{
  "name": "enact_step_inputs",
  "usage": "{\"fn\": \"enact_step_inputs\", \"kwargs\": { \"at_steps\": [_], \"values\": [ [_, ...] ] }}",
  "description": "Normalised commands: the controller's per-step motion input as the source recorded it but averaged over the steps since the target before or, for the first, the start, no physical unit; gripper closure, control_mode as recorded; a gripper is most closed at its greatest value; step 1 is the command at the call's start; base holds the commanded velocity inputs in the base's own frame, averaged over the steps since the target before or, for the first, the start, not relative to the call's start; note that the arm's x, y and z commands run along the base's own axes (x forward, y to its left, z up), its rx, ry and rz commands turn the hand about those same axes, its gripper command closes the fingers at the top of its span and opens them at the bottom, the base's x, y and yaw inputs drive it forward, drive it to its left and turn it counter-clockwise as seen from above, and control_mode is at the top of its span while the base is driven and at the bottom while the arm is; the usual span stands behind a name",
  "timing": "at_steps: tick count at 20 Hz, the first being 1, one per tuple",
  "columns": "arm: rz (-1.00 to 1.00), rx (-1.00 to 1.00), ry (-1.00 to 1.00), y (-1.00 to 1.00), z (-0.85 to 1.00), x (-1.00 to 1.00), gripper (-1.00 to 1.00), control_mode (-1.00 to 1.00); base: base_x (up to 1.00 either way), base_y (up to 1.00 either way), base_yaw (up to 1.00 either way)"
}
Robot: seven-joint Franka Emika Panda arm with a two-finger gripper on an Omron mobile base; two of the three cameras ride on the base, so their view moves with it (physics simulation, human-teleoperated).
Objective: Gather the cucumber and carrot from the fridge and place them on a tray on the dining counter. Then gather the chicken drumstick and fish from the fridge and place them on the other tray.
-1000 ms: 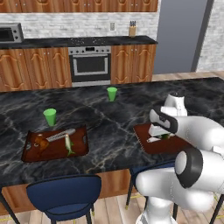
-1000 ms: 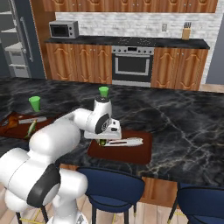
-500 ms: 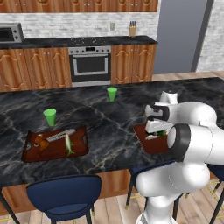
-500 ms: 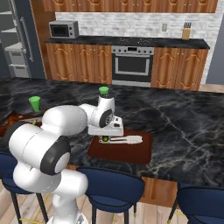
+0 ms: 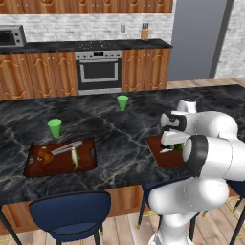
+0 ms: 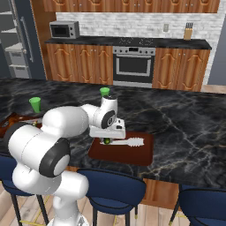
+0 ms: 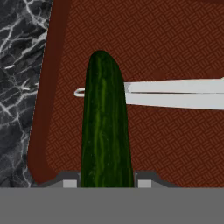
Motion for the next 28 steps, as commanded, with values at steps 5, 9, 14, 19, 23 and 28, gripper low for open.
{"fn": "enact_step_inputs", "kwargs": {
  "at_steps": [5, 9, 14, 19, 23, 28],
  "values": [
    [0.00, 0.00, 0.01, 0.09, -0.30, -0.04, -1.00, -1.00, 0.00, 0.00, 0.00],
    [0.00, 0.00, -0.01, 0.00, -0.04, -0.14, -1.00, -1.00, 0.00, 0.00, 0.00],
    [0.00, -0.01, -0.05, 0.05, 0.12, -0.34, -1.00, -1.00, 0.00, 0.00, 0.00],
    [0.00, -0.07, -0.09, 0.22, 0.43, -0.41, -1.00, -1.00, 0.00, 0.00, 0.00],
    [0.00, -0.07, -0.11, 0.44, 0.52, -0.67, -1.00, -1.00, 0.00, 0.00, 0.00],
    [0.00, -0.05, -0.17, 0.38, 0.57, -0.96, -1.00, -1.00, 0.00, 0.00, 0.00]
  ]
}}
